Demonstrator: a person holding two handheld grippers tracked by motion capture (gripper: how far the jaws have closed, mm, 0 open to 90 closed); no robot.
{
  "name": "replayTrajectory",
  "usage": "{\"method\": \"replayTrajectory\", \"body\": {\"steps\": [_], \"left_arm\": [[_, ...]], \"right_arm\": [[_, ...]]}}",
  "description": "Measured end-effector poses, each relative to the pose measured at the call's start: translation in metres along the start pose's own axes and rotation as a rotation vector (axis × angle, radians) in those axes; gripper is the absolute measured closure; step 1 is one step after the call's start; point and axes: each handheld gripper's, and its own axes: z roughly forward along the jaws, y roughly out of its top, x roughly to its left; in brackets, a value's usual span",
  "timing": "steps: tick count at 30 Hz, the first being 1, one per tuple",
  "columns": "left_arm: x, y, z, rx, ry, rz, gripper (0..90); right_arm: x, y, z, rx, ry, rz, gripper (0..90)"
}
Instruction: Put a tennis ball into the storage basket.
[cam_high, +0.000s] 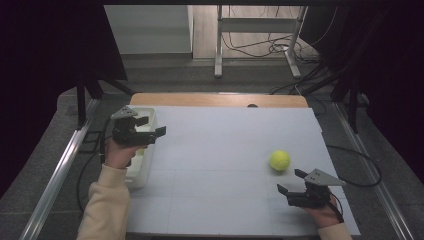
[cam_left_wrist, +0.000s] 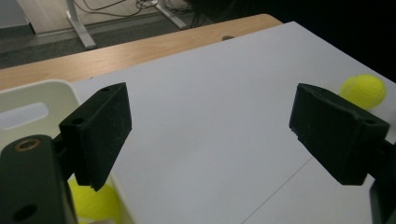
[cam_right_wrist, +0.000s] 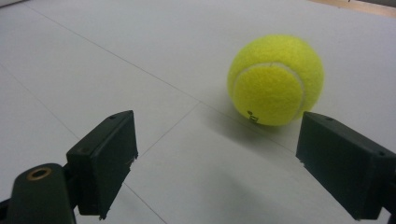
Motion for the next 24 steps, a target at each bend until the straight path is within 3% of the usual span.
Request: {"method": "replayTrajectory", "body": {"steps": [10,11,15,24], "left_arm": [[-0.011,0.001,0.003,-0.013,-0.045,0.017,13.8],[-0.013,0.002,0.004,-0.026,-0.073,0.019,13.8],[-0.018,0.002,0.006,-0.035,-0.098,0.018,14.0],[-0.028,0.003,0.011,-0.034,-0.11,0.042,14.0]], "right_arm": [[0.0,0.0,0.0,-0.001,0.003,-0.001,13.2],[0.0,0.0,0.0,-0.001,0.002,-0.002,13.2],[0.0,0.0,0.001,0.003,0.001,-0.001,13.2],[0.0,0.0,0.001,0.003,0.0,-0.002,13.2]]}}
